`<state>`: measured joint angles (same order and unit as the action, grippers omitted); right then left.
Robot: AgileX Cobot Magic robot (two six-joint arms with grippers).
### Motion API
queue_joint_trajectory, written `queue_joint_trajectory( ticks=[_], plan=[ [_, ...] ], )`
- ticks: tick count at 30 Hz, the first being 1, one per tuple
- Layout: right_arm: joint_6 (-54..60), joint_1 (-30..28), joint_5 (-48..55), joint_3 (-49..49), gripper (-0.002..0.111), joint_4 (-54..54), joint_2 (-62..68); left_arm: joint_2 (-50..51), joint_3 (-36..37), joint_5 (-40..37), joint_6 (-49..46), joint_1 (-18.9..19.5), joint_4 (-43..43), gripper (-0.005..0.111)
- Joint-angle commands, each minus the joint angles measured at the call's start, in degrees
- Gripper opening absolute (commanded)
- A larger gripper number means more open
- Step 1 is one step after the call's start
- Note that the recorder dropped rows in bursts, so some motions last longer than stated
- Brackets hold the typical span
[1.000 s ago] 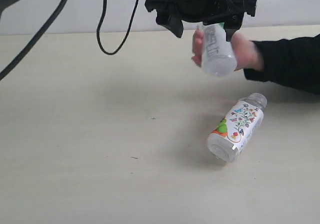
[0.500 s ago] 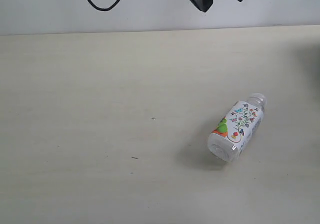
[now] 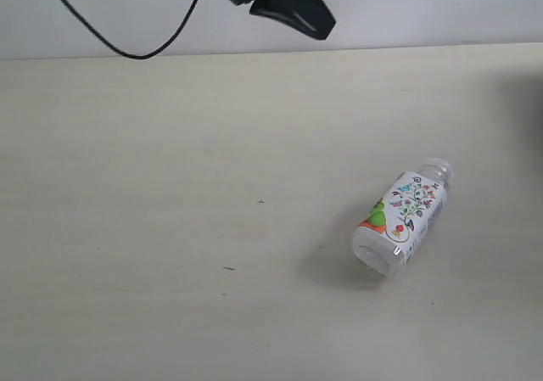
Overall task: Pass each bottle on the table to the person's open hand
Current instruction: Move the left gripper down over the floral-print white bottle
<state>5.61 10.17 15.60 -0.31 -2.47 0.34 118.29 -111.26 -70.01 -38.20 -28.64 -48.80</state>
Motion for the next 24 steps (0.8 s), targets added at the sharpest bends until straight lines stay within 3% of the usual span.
queue_joint_trajectory(
  ticks=[1, 9, 17, 24],
  plan=[
    [0.2, -0.2, -0.3, 0.3, 0.0, -0.2, -0.3, -4.2, 9.5, 0.6, -9.4, 2.9, -4.2, 0.0],
    [0.2, -0.2, -0.3, 0.3, 0.0, -0.2, -0.3, -12.4, 24.6, 19.8, -14.3, 3.4, -4.5, 0.0],
    [0.2, -0.2, -0.3, 0.3, 0.0, -0.2, -0.3, -15.6, 28.1, 20.3, -14.2, 2.3, -6.6, 0.0],
    [0.2, -0.2, -0.3, 0.3, 0.0, -0.2, -0.3, -15.6, 28.0, 24.5, -17.0, 0.1, -16.1, 0.0]
  ],
)
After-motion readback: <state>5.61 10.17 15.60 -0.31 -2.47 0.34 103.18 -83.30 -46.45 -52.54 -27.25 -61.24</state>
